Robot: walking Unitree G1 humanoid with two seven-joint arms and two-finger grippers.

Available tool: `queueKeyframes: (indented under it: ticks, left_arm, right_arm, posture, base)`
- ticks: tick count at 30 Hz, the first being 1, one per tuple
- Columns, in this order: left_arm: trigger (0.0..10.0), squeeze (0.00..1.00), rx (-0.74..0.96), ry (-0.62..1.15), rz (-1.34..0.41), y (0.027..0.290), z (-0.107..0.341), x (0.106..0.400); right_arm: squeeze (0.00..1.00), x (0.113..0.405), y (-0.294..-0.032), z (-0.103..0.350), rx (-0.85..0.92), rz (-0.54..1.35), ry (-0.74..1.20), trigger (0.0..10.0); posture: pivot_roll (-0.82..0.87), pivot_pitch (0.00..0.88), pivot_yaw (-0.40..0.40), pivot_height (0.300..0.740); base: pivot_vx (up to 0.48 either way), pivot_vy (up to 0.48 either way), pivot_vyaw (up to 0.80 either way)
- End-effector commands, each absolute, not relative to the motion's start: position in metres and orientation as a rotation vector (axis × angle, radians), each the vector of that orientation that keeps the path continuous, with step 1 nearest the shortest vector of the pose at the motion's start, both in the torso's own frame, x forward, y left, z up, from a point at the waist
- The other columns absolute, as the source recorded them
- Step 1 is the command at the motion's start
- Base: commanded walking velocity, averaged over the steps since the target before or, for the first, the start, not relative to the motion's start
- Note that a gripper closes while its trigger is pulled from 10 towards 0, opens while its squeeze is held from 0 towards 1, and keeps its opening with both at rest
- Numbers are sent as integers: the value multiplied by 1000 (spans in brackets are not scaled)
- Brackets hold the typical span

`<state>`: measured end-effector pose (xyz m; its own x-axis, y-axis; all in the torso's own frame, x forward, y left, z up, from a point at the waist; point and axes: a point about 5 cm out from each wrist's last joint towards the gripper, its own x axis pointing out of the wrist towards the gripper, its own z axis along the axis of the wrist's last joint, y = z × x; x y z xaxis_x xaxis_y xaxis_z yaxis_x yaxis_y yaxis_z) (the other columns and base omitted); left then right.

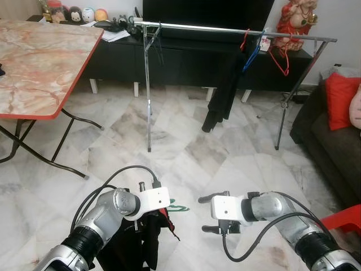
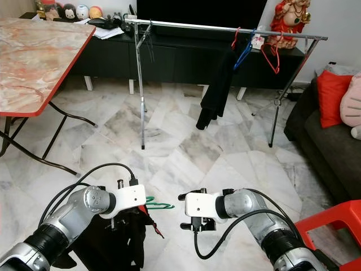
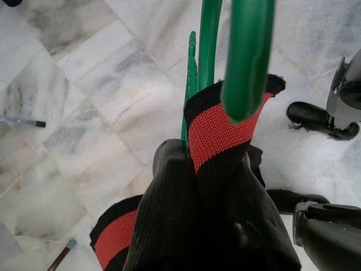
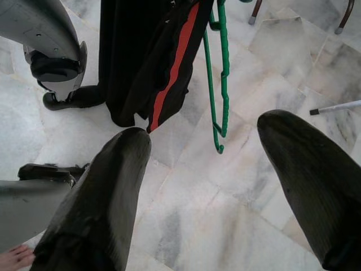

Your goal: Hang hanger

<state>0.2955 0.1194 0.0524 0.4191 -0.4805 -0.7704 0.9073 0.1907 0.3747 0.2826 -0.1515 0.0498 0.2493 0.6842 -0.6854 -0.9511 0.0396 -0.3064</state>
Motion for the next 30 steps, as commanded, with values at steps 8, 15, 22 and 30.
queueKeyframes:
  ticks: [8, 15, 22, 30]
  left_arm:
    - [10000, 0, 920, 508, -1080, 112, 61, 297]
    - [10000, 0, 919, 508, -1087, 111, 62, 297]
    - [10000, 0, 916, 507, -1093, 111, 62, 296]
    - [10000, 0, 909, 506, -1108, 110, 62, 295]
  right_arm:
    - [0, 280, -152, 51, -825, 1326, 392, 0]
    - [0, 279, -152, 51, -821, 1329, 392, 0]
    - [0, 279, -152, 52, -819, 1330, 393, 0]
    - [0, 279, -152, 52, -817, 1332, 395, 0]
  posture:
    - [-13, 0, -157, 740]
    - [-15, 0, -157, 740]
    - [-14, 0, -158, 740]
    - [-14, 0, -159, 740]
  base:
    - [0, 0, 0]
    - [0, 0, 0]
    - [0, 0, 0]
    - [0, 0, 0]
